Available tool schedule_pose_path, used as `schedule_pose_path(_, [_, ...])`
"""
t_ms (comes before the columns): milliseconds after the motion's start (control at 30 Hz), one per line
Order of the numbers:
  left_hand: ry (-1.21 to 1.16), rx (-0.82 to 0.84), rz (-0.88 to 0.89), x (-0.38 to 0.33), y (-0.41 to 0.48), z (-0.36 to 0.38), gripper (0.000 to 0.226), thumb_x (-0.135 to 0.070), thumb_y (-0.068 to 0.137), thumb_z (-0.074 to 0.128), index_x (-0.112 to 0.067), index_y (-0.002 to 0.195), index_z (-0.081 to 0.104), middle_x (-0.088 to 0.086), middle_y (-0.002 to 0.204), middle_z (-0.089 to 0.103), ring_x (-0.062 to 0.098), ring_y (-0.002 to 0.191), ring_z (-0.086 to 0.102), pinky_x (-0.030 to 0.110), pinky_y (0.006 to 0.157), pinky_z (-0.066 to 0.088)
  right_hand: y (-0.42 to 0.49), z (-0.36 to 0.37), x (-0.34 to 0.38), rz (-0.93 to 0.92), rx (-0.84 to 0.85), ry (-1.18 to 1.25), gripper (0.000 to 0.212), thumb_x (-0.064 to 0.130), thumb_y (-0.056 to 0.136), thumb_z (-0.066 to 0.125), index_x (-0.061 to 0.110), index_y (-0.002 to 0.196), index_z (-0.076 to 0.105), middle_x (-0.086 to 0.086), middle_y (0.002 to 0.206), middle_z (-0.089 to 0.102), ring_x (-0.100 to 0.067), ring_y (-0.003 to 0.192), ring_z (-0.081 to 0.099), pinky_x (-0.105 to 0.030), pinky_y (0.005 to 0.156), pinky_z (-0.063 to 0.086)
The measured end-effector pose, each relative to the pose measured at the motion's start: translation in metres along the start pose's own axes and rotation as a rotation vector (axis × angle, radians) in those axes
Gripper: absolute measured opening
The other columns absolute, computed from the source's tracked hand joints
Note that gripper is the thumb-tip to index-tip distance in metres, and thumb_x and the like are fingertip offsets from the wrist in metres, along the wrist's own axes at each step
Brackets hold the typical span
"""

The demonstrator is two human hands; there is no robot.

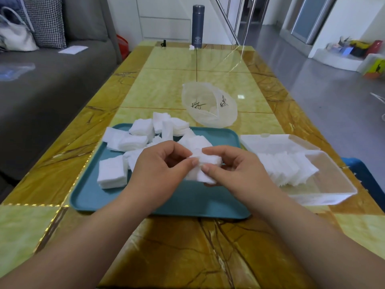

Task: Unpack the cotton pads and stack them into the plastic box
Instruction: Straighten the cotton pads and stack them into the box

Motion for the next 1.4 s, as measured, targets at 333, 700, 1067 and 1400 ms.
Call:
schedule_pose_path(333, [0.187,0.114,0.213,-0.013,-0.004,0.019,0.032,-0.018,0.091,0.078,-0.036,0.117,0.076,-0.038,0.091,0.065,-0.004,0.088,0.063,0.005,0.075,0.045,0.004,-0.004,-0.006,0.000,0.001,-0.057,0.041,-0.001,0.085,0.078,0.023,0.117,0.072,-0.007,0.105,0.077,-0.028,0.101,0.074,-0.039,0.091,0.062])
schedule_pose_path(700, [0.315,0.115,0.384,-0.014,-0.004,0.028,0.025,-0.013,0.092,0.075,-0.025,0.113,0.080,-0.014,0.096,0.071,0.008,0.084,0.066,0.025,0.076,0.053,0.001,0.000,-0.005,0.002,0.049,-0.208,0.023,0.013,0.098,0.066,0.028,0.108,0.080,0.013,0.097,0.080,-0.006,0.098,0.073,-0.025,0.088,0.057])
schedule_pose_path(1067, [0.281,0.133,0.135,-0.013,0.002,0.042,0.031,-0.024,0.085,0.081,-0.041,0.108,0.068,-0.029,0.078,0.064,-0.008,0.076,0.061,0.008,0.064,0.044,0.001,-0.017,-0.008,0.061,-0.081,-0.274,0.028,0.015,0.100,0.062,0.032,0.121,0.070,0.014,0.106,0.073,-0.001,0.094,0.069,-0.013,0.079,0.052])
schedule_pose_path(1400, [0.355,0.138,0.046,0.000,-0.003,0.035,0.025,-0.025,0.078,0.086,-0.036,0.093,0.068,-0.019,0.074,0.064,-0.004,0.061,0.060,0.008,0.056,0.041,-0.004,-0.014,-0.008,0.015,-0.079,-0.418,0.026,0.016,0.095,0.069,0.029,0.115,0.080,0.017,0.105,0.077,0.002,0.103,0.069,-0.020,0.093,0.054])
Point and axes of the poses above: each hand's wrist, its own y-axis towards the middle knuckle, its own z-axis out of the palm, x = y × z, the point moved 9 cm from there along y, towards the middle knuckle
